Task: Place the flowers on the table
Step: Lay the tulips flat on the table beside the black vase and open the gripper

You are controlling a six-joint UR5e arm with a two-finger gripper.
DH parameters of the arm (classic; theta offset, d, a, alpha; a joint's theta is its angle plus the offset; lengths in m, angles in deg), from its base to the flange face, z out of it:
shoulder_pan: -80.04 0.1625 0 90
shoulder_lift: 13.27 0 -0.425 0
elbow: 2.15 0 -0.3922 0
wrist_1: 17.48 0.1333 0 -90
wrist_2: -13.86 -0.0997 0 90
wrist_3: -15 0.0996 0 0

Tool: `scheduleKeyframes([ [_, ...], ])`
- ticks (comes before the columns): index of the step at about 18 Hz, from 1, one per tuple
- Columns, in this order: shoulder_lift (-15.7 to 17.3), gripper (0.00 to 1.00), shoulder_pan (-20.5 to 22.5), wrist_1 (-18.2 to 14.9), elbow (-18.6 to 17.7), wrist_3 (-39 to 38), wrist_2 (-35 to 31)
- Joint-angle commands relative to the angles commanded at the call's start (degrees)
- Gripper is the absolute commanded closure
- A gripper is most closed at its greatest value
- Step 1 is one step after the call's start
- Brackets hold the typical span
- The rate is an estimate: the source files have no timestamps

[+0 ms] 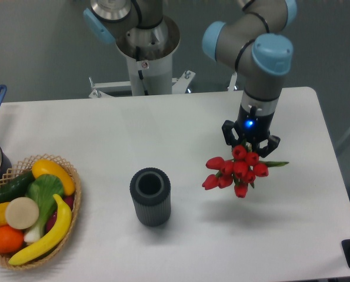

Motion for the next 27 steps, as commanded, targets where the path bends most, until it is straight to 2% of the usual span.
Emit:
scheduleKeyframes([
  [10, -4.92, 0.56, -1.14, 0.18, 0.35, -0.26, -0.09],
  [20, -6.95, 0.55, -1.85, 0.26, 1.67, -0.44, 0.0],
  [22, -6.95, 0.38, -1.85, 0.35, 2.02, -0.18, 0.09],
  [23, -6.86, 0.34, -1.85, 0.35, 2.28, -0.18, 0.09],
  [25, -6.6, 0.1, -1.76, 0.53, 2.46, 0.0, 0.09],
  [27, -6.34, 0.02, -1.76, 0.61, 2.64, 0.09, 0.09],
])
